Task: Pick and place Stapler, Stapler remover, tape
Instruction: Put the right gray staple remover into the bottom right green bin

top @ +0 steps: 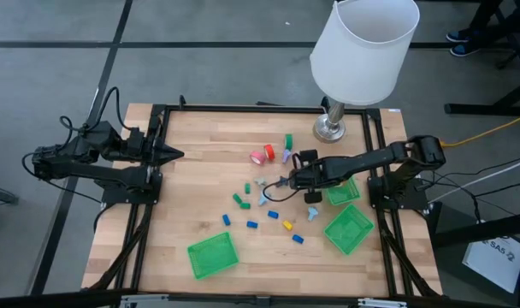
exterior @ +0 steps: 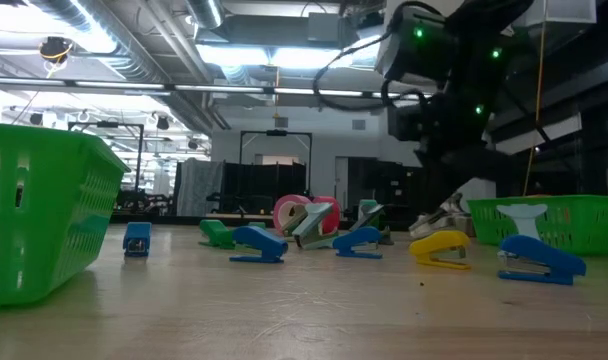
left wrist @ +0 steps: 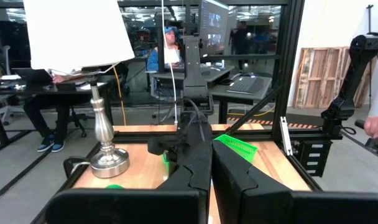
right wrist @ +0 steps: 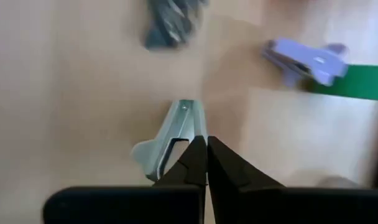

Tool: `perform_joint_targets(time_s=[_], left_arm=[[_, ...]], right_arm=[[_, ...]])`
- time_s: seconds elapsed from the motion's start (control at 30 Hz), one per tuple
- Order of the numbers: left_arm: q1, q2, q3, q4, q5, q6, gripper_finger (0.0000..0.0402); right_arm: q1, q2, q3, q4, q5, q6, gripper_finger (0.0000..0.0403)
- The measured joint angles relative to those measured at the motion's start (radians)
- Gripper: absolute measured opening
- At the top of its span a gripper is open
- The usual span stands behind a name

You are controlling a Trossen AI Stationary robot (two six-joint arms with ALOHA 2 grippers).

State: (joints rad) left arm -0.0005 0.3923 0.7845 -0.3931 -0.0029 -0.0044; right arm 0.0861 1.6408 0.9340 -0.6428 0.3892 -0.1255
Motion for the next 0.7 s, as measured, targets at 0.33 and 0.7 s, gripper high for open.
perform_joint_targets(time_s=[0.33,0.7], left_arm=[[0.000,0.000,0.000,0.000,0.000,0.000,0.0006],[0.000,0.000,0.000,0.000,0.000,0.000,0.0006]], right_arm=[[0.000,-0.075,0.084,-0.015,-0.267,0.233,0.0002],[0.059,-0.116,0.113,-0.037,-0.557,0.438,0.0001]])
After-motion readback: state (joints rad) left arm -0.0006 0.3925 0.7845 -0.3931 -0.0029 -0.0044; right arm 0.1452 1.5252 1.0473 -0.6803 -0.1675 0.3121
